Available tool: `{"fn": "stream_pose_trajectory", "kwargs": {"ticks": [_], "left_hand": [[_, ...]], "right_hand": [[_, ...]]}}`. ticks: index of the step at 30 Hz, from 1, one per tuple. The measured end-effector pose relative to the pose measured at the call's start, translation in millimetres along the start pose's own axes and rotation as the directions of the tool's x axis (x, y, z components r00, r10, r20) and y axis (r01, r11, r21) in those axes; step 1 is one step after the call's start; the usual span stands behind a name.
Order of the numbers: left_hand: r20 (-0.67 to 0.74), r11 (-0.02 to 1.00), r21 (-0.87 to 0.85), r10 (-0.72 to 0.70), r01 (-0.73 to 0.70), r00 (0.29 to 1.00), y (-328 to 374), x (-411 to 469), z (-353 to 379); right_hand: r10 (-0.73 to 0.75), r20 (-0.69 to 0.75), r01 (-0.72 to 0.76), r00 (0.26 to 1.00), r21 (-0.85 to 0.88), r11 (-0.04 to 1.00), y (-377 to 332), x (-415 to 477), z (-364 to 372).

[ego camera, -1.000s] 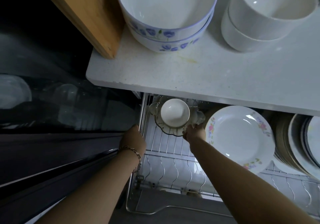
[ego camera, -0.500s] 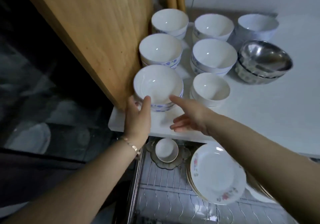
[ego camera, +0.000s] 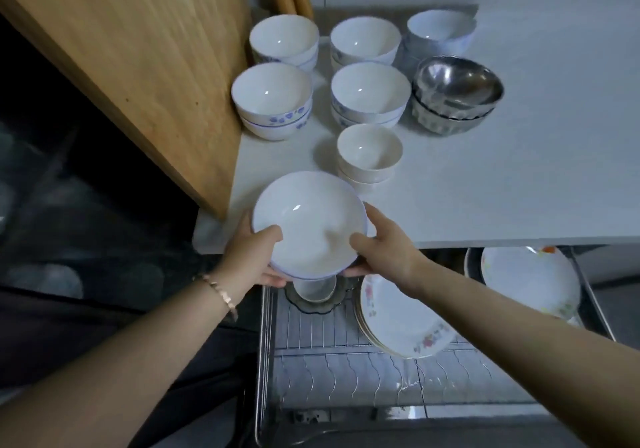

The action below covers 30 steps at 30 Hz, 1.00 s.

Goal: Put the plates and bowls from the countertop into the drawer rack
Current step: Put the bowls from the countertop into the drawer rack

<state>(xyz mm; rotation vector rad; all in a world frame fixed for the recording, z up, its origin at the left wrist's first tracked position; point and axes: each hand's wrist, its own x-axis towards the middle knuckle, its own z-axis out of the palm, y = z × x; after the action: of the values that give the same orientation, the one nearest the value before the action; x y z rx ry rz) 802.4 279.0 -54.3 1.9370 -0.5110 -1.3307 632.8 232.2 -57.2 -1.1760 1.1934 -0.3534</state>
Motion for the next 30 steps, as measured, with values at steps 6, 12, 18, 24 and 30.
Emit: {"fn": "stream_pose_trajectory", "kwargs": {"ticks": [6,12,18,24,30], "left_hand": [[0.277,0.998,0.066,-0.042,0.025,0.96,-38.3,-60.0,70.8],[0.398,0.977,0.209,-0.133,0.051,0.908,-102.2,-79.3,196.0],[0.438,0.922,0.377,-0.263,0.09,0.86,-158.5,-75.7,327.1],[0.419,0.893,0.431,-0.328,0.133,0.847,-206.7,-51.3,417.2],[0.401,0.864,0.491,-0.338,0.112,0.851,-243.8,-38.9,462.5]], "right_hand": [[0.148,0.027,-0.141,0.989,-0.166,0.976,56.2,-73.2,-88.4],[0.36,-0.064,-0.365,0.931,-0.096,0.926,143.3,-121.2,-182.0],[0.487,-0.221,-0.535,0.845,-0.335,0.775,235.0,-130.2,-273.7],[0.505,-0.31,-0.588,0.805,-0.522,0.617,298.9,-98.0,-317.7],[0.497,-0.344,-0.594,0.797,-0.6,0.537,336.0,-78.9,-335.0]]}}
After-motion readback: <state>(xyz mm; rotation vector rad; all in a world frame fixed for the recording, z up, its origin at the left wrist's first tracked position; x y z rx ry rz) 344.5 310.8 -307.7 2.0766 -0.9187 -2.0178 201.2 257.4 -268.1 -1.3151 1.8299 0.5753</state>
